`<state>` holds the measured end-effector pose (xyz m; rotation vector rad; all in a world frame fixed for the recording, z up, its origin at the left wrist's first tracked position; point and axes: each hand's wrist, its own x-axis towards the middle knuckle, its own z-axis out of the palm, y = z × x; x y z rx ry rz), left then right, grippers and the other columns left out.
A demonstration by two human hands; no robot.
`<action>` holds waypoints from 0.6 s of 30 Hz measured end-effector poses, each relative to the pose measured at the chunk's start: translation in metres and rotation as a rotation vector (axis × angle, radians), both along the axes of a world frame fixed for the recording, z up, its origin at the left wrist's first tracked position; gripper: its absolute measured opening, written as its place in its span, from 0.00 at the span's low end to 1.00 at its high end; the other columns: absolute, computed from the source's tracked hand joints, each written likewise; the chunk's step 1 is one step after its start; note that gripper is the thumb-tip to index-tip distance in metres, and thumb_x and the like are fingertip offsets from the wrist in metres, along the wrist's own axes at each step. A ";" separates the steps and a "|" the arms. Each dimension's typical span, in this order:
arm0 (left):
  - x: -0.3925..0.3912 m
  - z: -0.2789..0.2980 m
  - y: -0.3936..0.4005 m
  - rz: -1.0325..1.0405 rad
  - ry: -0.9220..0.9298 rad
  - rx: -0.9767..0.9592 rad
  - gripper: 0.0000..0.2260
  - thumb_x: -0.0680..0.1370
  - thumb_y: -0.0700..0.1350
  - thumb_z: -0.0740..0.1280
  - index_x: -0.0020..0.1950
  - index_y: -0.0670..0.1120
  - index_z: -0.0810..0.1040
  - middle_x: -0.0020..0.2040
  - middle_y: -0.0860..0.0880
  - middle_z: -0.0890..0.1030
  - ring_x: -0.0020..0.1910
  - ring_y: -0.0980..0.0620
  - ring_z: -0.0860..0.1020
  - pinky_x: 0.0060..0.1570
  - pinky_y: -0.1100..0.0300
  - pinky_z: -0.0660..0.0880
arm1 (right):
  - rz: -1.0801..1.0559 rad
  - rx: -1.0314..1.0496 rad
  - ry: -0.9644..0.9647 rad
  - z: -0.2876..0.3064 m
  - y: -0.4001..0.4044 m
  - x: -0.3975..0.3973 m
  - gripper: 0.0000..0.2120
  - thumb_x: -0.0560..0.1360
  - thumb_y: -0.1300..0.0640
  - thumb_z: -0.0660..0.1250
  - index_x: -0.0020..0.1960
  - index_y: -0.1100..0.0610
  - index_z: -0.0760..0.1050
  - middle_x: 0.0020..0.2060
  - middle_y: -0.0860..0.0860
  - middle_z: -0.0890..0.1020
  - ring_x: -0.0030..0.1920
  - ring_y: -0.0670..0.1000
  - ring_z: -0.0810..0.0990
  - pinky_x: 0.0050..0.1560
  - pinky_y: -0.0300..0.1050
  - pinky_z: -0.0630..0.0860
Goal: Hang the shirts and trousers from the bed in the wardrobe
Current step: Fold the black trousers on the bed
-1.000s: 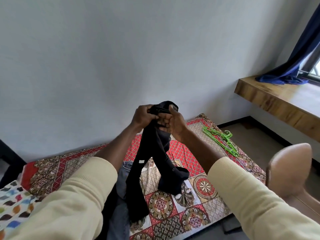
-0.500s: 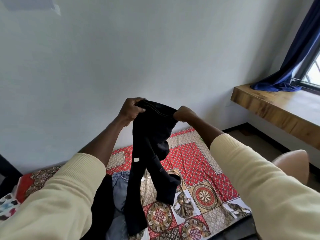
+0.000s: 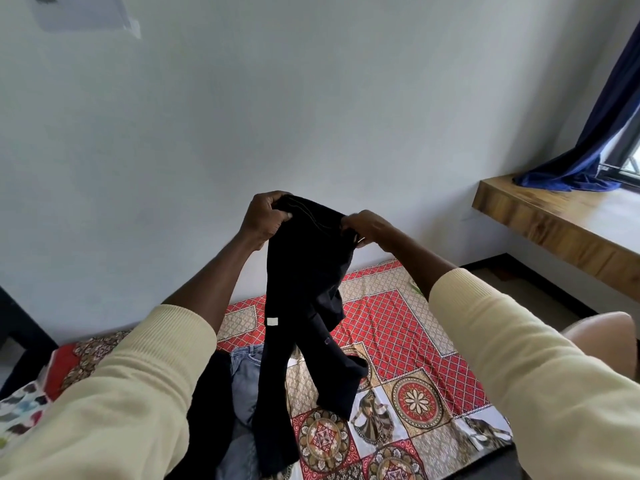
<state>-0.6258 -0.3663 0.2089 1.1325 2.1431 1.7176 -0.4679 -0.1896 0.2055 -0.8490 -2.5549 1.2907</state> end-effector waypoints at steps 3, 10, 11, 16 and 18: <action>-0.003 0.000 0.003 0.054 0.049 -0.024 0.14 0.70 0.30 0.69 0.48 0.48 0.82 0.43 0.50 0.84 0.43 0.51 0.82 0.54 0.52 0.80 | -0.061 0.564 -0.114 -0.001 -0.010 0.001 0.04 0.70 0.63 0.67 0.40 0.63 0.73 0.39 0.57 0.77 0.41 0.61 0.81 0.36 0.46 0.72; -0.008 0.002 0.007 0.013 0.039 -0.059 0.15 0.71 0.30 0.69 0.48 0.49 0.82 0.43 0.50 0.84 0.43 0.51 0.82 0.53 0.52 0.80 | -0.206 0.148 -0.182 -0.001 -0.006 0.003 0.07 0.72 0.63 0.60 0.50 0.63 0.70 0.34 0.59 0.81 0.27 0.56 0.81 0.25 0.39 0.72; -0.011 0.004 0.008 0.004 0.039 -0.071 0.15 0.71 0.31 0.69 0.48 0.50 0.82 0.44 0.50 0.84 0.43 0.51 0.82 0.53 0.53 0.80 | -0.196 0.066 -0.192 0.007 -0.004 0.004 0.06 0.72 0.65 0.57 0.45 0.64 0.72 0.26 0.59 0.79 0.20 0.53 0.77 0.21 0.35 0.67; -0.021 0.053 0.015 0.084 0.193 0.015 0.13 0.73 0.35 0.71 0.55 0.46 0.82 0.48 0.51 0.83 0.48 0.53 0.80 0.53 0.60 0.77 | -0.230 -0.002 0.127 0.083 0.012 0.003 0.10 0.73 0.66 0.55 0.35 0.63 0.73 0.20 0.58 0.76 0.15 0.49 0.71 0.20 0.31 0.59; -0.023 0.086 0.022 0.139 0.302 0.079 0.14 0.73 0.37 0.71 0.59 0.44 0.81 0.51 0.50 0.84 0.50 0.53 0.81 0.54 0.61 0.76 | -0.262 -0.010 0.262 0.119 0.015 0.002 0.10 0.71 0.65 0.56 0.35 0.63 0.75 0.21 0.58 0.78 0.17 0.50 0.72 0.21 0.34 0.62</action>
